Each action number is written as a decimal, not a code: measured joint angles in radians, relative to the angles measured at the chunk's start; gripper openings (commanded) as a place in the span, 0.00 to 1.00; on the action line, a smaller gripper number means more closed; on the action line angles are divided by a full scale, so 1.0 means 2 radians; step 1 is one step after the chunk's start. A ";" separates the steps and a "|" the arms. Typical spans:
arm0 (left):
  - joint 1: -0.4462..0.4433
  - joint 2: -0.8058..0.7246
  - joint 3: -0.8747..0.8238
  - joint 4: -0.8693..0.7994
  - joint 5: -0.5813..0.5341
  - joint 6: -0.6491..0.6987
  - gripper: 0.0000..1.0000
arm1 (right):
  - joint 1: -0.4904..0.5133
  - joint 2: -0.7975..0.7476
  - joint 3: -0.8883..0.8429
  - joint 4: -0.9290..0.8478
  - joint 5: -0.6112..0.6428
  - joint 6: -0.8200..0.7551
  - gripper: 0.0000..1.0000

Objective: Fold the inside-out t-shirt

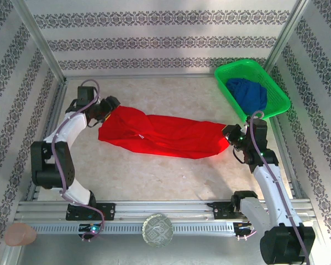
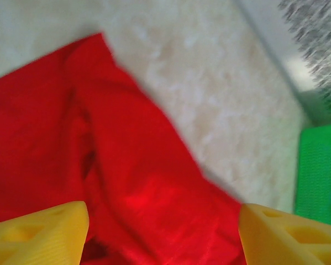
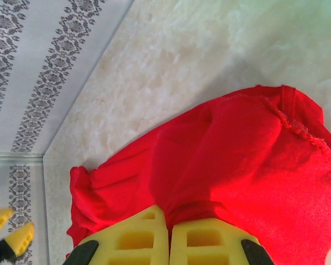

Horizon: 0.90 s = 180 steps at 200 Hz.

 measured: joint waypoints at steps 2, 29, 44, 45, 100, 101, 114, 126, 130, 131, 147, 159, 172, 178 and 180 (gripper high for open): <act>-0.001 -0.007 -0.007 -0.001 -0.002 0.004 0.76 | 0.000 0.001 0.000 0.003 0.001 0.000 0.00; -0.024 -0.086 -0.075 -0.007 -0.034 0.043 0.75 | 0.000 0.007 0.005 0.021 0.006 -0.006 0.00; -0.040 -0.093 -0.086 -0.007 -0.051 0.064 0.74 | 0.000 0.015 0.015 0.023 0.009 -0.012 0.00; -0.041 -0.093 -0.086 -0.007 -0.052 0.065 0.74 | 0.000 0.015 0.015 0.023 0.009 -0.012 0.00; -0.087 0.027 -0.052 -0.008 -0.100 0.141 0.69 | 0.000 0.044 0.043 0.040 0.010 -0.014 0.00; -0.088 0.030 -0.051 -0.008 -0.101 0.142 0.69 | 0.000 0.045 0.043 0.041 0.010 -0.014 0.00; -0.099 0.055 -0.040 -0.008 -0.106 0.153 0.68 | 0.000 0.046 0.045 0.042 0.010 -0.014 0.00; -0.110 0.072 -0.032 -0.008 -0.111 0.160 0.68 | 0.000 0.048 0.047 0.042 0.010 -0.015 0.00; -0.115 0.078 -0.030 -0.007 -0.112 0.162 0.68 | 0.000 0.050 0.049 0.042 0.010 -0.015 0.00; -0.115 0.079 -0.030 -0.008 -0.113 0.163 0.68 | 0.000 0.050 0.049 0.042 0.010 -0.015 0.00; -0.130 0.093 -0.025 -0.005 -0.116 0.167 0.66 | 0.000 0.054 0.055 0.042 0.010 -0.016 0.00; -0.138 0.105 -0.020 -0.004 -0.119 0.168 0.61 | 0.000 0.058 0.059 0.043 0.010 -0.016 0.00; -0.142 0.121 -0.013 -0.002 -0.121 0.169 0.35 | 0.000 0.060 0.061 0.044 0.009 -0.016 0.00; -0.142 0.129 -0.009 -0.001 -0.122 0.168 0.17 | 0.000 0.061 0.063 0.043 0.008 -0.016 0.00; -0.142 0.132 -0.007 0.000 -0.122 0.169 0.11 | 0.000 0.062 0.063 0.043 0.008 -0.016 0.00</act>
